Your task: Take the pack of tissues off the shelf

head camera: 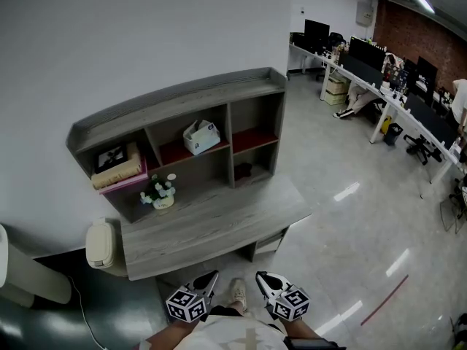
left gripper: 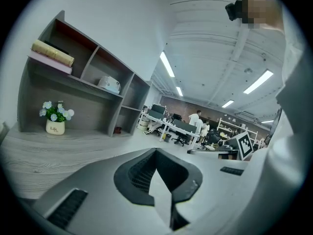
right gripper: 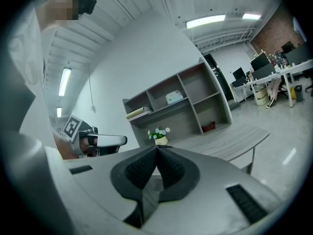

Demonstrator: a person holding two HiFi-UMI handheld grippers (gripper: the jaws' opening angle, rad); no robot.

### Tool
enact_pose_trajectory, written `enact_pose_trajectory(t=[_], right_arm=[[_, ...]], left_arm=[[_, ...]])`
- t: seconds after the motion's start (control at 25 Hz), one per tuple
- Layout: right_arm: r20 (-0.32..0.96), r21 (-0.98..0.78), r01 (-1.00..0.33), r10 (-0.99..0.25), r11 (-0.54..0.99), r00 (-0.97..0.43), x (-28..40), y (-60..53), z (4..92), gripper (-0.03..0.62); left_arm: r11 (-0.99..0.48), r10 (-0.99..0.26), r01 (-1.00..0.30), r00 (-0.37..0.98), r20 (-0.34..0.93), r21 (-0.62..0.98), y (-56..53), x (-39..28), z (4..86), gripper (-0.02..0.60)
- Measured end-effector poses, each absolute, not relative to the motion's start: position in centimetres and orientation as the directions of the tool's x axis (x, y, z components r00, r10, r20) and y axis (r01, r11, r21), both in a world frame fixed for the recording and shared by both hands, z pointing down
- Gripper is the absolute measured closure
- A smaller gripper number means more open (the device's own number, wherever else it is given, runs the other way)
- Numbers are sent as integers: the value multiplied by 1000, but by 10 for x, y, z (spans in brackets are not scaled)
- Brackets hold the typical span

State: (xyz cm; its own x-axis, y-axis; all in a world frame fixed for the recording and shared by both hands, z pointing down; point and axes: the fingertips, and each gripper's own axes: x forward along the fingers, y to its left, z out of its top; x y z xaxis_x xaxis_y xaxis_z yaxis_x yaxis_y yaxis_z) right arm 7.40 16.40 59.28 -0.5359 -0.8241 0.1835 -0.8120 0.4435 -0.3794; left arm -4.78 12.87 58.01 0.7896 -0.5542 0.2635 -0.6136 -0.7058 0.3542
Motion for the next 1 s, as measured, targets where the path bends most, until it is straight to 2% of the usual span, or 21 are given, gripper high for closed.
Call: enact_pose_trajectory(t=[0.48,1.0], right_arm=[[195,-413,-790,-804,452,-562,65,156,600,589],[195,-431,-715,-717,550,-669,23,129,606,589]], left_arm=[[-688,-577,-642,767,280,339,130,-59,574,569],[-589,-664,-732,680,312,341,130,-104,582,569]])
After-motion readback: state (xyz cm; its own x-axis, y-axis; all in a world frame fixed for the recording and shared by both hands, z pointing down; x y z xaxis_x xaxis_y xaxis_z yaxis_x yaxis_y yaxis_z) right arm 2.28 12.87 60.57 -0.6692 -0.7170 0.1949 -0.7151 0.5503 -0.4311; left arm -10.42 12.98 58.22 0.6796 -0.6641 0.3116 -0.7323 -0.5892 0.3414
